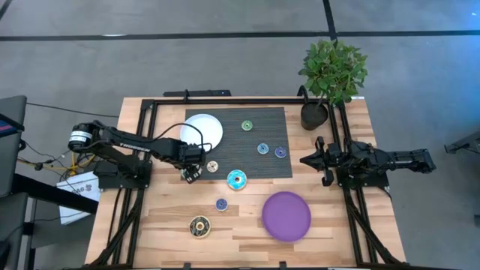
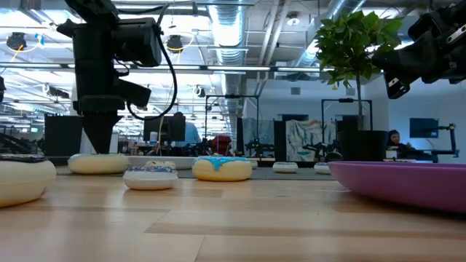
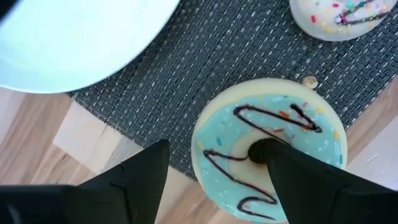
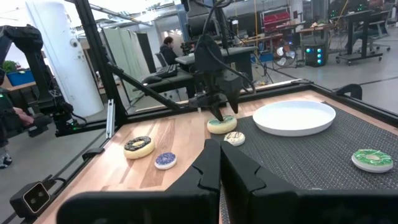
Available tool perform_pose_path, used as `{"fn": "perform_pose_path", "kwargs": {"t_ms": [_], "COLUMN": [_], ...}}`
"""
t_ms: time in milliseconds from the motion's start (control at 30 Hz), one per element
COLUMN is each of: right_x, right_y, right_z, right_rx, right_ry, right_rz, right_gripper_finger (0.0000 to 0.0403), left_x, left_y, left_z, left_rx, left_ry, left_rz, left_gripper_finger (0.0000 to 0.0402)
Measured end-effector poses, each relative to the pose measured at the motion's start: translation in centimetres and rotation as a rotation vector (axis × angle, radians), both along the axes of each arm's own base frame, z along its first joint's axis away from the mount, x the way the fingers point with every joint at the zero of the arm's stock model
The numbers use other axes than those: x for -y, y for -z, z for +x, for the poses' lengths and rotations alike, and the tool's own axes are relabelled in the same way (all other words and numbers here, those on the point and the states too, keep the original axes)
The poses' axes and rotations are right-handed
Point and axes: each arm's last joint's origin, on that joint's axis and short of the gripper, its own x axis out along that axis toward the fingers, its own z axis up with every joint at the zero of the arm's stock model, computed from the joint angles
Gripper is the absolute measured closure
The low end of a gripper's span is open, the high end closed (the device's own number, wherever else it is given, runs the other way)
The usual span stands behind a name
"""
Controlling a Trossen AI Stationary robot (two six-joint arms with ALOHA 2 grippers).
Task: Pick & Place donuts
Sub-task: Put the large light blue donut on the white plate
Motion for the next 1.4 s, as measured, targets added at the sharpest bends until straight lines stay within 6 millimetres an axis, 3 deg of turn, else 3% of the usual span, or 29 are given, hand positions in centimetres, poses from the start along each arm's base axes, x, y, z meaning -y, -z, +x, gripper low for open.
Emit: {"fn": "perform_pose_path", "kwargs": {"t_ms": [533,967,1400], "right_x": [0.0,0.0,0.0], "right_y": [0.0,0.0,0.0], "right_z": [0.0,0.0,0.0], "right_rx": [0.000,0.000,0.000], "right_ry": [0.000,0.000,0.000], "right_rz": [0.000,0.000,0.000], "right_gripper_finger": [0.0403,0.0403,0.0403], "left_x": [0.0,0.1,0.1], "left_y": [0.0,3.0,2.3], "left_z": [0.0,1.1,1.6], "left_rx": [0.001,-0.104,-0.070], "left_ry": [-0.008,-0.041,-0.037], "left_rz": [0.000,-0.039,-0.032], "left_gripper_finger": [0.0149,0.0159,0.0160]}}
